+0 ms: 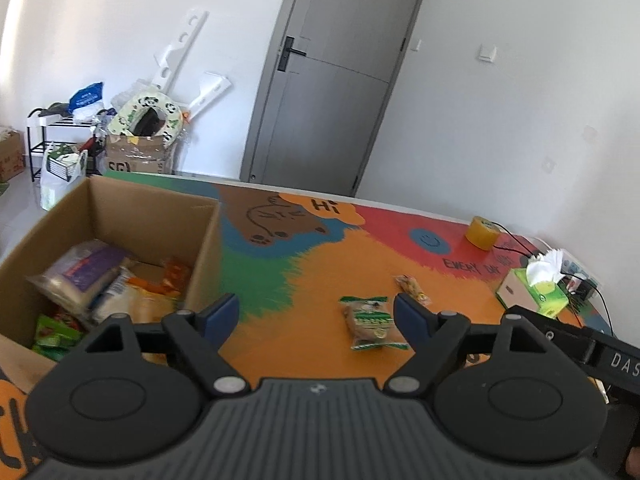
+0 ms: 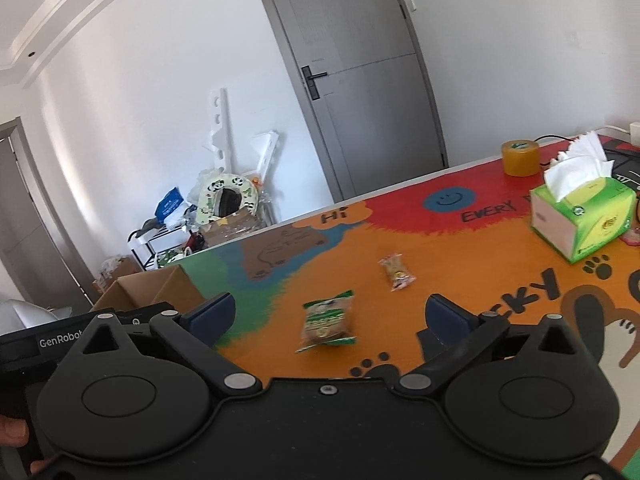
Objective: Organize snacks
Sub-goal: 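Move both tools back from the box to the last snacks on the table, then grasp the green-wrapped snack pack with the left tool while the right tool approaches the small yellow candy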
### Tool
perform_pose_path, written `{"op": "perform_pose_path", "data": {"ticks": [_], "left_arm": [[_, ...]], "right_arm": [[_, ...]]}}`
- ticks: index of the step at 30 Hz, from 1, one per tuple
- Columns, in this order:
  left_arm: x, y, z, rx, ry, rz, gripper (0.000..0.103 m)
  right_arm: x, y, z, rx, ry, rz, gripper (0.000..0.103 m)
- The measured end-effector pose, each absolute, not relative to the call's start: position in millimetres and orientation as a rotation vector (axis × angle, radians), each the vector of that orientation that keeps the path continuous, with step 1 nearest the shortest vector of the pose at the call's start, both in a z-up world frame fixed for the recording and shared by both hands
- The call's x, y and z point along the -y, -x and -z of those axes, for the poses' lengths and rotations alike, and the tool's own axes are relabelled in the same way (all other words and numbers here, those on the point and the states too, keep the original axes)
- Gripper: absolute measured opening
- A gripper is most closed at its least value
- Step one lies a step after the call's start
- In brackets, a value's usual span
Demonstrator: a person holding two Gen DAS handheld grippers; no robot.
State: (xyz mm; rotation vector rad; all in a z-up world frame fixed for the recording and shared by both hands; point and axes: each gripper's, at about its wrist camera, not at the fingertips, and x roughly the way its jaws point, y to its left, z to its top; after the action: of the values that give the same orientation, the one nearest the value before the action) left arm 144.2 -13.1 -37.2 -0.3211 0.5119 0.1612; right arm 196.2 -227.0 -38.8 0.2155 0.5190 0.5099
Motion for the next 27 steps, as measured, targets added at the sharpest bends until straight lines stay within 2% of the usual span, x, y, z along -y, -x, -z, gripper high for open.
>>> {"op": "perform_pose_path", "data": {"ticks": [27], "left_arm": [[55, -244, 71, -0.663, 0.281, -0.119, 0.083]], "right_arm": [[262, -275, 63, -0.549, -0.202, -0.423, 0.102]]}}
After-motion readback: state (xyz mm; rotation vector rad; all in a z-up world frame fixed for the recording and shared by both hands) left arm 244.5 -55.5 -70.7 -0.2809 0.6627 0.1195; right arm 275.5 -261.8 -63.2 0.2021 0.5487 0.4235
